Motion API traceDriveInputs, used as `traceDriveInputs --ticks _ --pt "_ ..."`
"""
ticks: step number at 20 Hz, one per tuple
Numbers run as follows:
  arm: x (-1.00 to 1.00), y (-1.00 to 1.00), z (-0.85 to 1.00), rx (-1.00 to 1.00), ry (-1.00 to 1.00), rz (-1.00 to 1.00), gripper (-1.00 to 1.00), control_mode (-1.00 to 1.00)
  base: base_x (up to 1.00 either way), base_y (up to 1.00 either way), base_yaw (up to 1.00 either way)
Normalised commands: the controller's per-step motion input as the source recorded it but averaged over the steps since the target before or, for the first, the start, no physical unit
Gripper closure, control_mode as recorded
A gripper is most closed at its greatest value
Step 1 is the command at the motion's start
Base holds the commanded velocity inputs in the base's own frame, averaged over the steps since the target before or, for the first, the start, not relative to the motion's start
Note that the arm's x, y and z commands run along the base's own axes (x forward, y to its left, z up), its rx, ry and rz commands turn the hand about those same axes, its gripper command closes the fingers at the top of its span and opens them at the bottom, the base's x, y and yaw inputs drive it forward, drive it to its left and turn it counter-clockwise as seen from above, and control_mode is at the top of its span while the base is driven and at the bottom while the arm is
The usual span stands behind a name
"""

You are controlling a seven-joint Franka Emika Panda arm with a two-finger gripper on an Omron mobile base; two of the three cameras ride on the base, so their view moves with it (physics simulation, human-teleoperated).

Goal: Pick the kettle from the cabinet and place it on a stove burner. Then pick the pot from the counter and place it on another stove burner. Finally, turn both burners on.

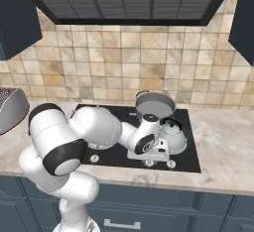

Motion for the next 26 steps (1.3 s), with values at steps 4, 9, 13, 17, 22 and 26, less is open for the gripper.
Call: traceDriveInputs --ticks 4,9,13,17,22,26 --pt "-0.02 0.00 -0.11 0.00 0.00 0.12 1.00 -1.00 0.00 0.00 0.00" --pt "-0.12 0.02 -0.17 0.00 -0.04 0.18 1.00 -1.00 0.00 0.00 0.00" --pt "-0.23 0.05 -0.23 -0.01 -0.08 0.19 1.00 -1.00 0.00 0.00 0.00" --pt "-0.25 0.21 -0.31 -0.04 -0.05 0.20 1.00 -1.00 0.00 0.00 0.00" --pt "-0.16 0.32 -0.39 -0.07 0.00 0.21 1.00 -1.00 0.00 0.00 0.00" --pt "-0.14 0.28 -0.40 -0.08 0.00 0.22 1.00 -1.00 0.00 0.00 0.00"
